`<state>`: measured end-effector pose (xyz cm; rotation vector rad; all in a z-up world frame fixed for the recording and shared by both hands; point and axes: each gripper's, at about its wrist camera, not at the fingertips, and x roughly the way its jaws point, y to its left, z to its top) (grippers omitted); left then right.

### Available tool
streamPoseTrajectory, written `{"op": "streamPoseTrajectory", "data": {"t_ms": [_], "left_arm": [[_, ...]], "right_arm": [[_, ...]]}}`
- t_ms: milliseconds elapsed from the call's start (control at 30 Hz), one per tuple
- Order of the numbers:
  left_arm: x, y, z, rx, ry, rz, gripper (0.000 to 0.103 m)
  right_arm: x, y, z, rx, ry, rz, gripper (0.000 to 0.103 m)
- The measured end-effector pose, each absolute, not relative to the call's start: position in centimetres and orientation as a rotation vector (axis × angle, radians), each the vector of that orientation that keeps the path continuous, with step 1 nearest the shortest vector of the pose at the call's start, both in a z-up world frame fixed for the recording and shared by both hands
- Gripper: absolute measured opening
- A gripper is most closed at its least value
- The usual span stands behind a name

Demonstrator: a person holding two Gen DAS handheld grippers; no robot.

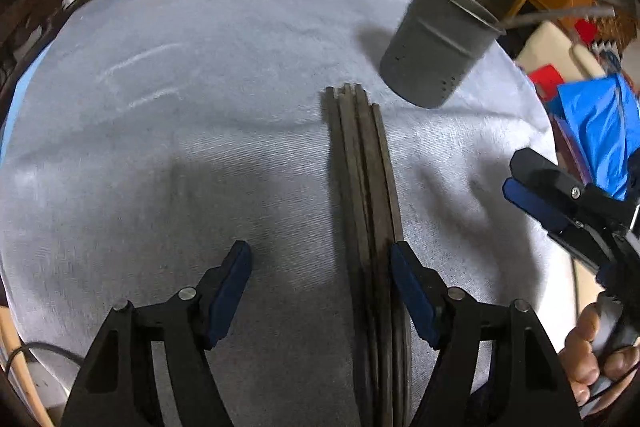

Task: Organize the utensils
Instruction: 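Spread the bundle and grasp one chopstick with the left gripper while the right gripper grasps another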

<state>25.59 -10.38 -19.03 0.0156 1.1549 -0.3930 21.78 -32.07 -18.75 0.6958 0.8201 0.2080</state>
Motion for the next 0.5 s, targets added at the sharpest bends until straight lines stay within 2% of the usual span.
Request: {"op": "streamPoseTrajectory", "data": {"t_ms": [233, 500], "left_arm": [[26.3, -7.4, -18.9, 0.048, 1.121, -0.312, 0.074], [27.2, -3.1, -18.5, -0.072, 1.144, -0.216, 0.074]], "right_arm": [[21.7, -31.6, -18.1, 0.660, 0.809, 0.212, 0.057], [23.1, -28.9, -18.2, 0.610, 0.856, 0.270, 0.058]]}}
